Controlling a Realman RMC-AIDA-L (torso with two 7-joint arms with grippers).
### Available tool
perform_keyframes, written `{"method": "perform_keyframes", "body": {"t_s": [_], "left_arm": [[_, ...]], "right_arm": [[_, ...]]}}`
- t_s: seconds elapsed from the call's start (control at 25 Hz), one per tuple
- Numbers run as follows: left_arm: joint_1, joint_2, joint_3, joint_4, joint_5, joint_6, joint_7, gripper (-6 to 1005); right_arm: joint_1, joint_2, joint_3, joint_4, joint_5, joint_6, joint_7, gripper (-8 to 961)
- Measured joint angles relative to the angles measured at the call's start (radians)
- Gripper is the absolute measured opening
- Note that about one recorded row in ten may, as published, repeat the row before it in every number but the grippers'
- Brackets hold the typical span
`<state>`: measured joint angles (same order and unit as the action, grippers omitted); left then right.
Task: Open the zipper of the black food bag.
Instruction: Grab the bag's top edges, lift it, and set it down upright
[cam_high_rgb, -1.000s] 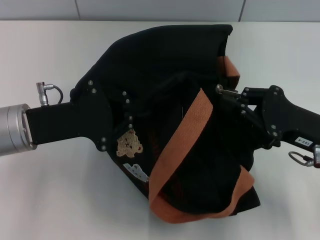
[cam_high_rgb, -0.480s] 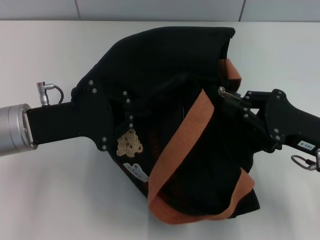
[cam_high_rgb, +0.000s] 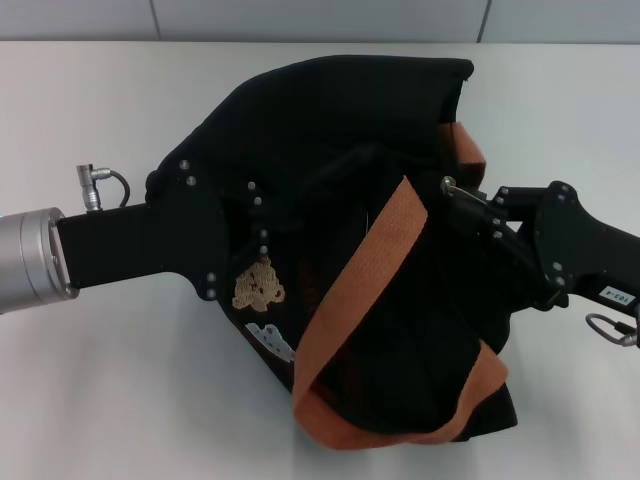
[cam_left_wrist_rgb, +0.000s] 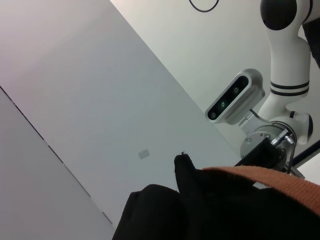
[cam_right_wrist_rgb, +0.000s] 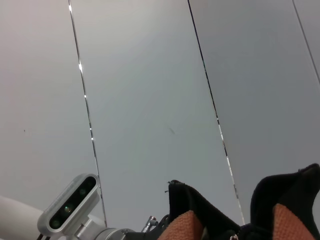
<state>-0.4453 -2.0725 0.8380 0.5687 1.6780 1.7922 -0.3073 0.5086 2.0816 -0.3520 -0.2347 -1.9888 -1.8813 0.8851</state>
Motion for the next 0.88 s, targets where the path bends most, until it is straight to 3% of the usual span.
{"method": "perform_keyframes", "body": {"t_s": [0.16,0.88], "left_arm": [[-0.001,0.0,-0.001,-0.008,0.0,-0.001,0.01,69],[-0.016,0.0,0.001,-0.028,0.0,-0.031,0.018,69]], "right_arm": [[-0.004,0.001,0.0,0.002,0.0,0.0,-0.009,36],[-0.012,0.002,0.013,0.003,0.013,-0.01,-0.007,35]]}}
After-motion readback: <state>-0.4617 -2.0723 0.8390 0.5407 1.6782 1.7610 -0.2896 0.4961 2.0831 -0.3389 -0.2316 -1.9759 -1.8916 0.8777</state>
